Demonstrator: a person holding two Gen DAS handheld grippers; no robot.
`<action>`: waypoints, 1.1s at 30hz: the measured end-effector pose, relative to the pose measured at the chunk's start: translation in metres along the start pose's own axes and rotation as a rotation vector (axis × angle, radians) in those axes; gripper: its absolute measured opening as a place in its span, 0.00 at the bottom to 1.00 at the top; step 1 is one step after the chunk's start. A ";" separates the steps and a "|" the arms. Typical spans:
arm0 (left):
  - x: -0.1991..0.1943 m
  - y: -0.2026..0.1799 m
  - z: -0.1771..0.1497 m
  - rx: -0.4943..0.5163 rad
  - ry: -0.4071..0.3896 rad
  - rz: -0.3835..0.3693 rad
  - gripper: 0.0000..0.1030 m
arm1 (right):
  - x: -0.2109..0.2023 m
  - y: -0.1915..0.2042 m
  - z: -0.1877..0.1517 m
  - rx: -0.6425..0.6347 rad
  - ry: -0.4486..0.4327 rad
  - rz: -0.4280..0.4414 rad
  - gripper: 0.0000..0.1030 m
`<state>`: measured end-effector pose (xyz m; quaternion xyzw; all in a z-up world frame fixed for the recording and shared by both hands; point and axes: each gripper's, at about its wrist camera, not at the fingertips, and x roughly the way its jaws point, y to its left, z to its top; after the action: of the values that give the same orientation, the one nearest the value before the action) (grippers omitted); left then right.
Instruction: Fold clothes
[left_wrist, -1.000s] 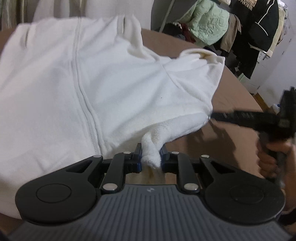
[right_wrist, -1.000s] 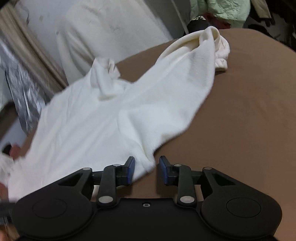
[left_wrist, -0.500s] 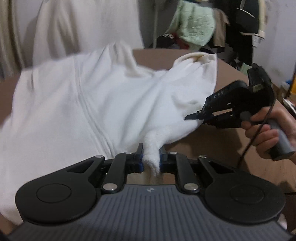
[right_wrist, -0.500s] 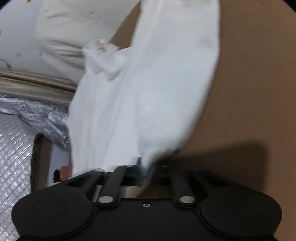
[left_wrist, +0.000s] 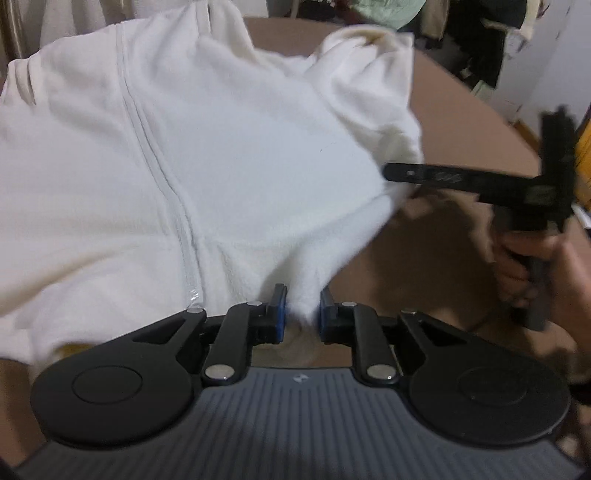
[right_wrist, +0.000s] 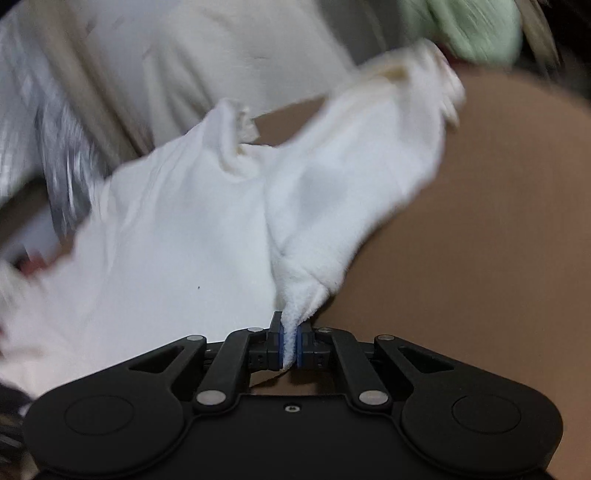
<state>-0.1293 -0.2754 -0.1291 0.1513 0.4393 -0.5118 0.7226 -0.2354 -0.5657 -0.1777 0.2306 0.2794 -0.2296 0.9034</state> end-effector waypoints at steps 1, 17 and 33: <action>-0.016 0.010 -0.001 -0.039 -0.025 -0.029 0.17 | -0.002 0.004 0.004 -0.029 -0.010 -0.022 0.05; -0.068 0.091 -0.050 -0.331 -0.068 0.213 0.44 | -0.056 0.002 0.013 0.195 0.110 0.103 0.34; -0.022 0.135 -0.070 -0.716 -0.061 0.012 0.79 | 0.007 0.040 -0.023 0.349 0.383 0.466 0.72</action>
<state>-0.0469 -0.1567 -0.1826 -0.1241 0.5682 -0.3253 0.7456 -0.2174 -0.5235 -0.1872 0.4779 0.3402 -0.0142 0.8097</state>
